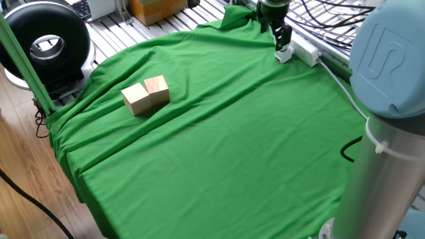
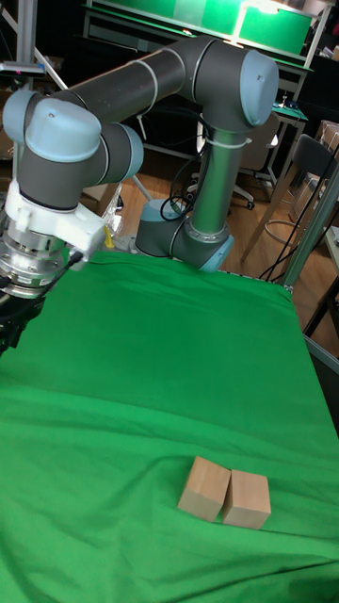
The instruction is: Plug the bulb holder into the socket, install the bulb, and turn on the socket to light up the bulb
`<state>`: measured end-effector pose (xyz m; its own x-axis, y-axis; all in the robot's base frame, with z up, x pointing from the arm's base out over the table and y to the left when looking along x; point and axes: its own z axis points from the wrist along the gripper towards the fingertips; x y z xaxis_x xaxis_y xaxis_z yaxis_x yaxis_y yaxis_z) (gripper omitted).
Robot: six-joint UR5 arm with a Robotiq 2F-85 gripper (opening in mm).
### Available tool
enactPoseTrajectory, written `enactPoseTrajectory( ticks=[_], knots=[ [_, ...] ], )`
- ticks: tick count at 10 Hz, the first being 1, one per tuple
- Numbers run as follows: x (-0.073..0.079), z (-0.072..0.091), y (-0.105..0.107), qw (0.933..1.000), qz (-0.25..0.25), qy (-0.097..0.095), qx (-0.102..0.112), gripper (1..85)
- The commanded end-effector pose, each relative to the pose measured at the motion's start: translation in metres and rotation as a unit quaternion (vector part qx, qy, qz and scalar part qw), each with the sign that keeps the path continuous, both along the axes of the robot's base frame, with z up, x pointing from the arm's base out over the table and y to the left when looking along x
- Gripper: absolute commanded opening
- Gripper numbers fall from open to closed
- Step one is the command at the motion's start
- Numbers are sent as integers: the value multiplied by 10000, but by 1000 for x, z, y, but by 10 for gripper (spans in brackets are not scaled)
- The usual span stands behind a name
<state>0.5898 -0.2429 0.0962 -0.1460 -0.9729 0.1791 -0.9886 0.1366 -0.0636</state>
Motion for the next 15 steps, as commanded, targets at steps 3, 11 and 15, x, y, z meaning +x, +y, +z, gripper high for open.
enactPoseTrajectory(
  ticks=[3,11,15],
  knots=[
    [6,4,-29,9854,1648,244,-361,723],
    [-18,-2,-33,9621,2573,899,122,687],
    [-9,0,-43,9522,2945,808,9,653]
  ],
)
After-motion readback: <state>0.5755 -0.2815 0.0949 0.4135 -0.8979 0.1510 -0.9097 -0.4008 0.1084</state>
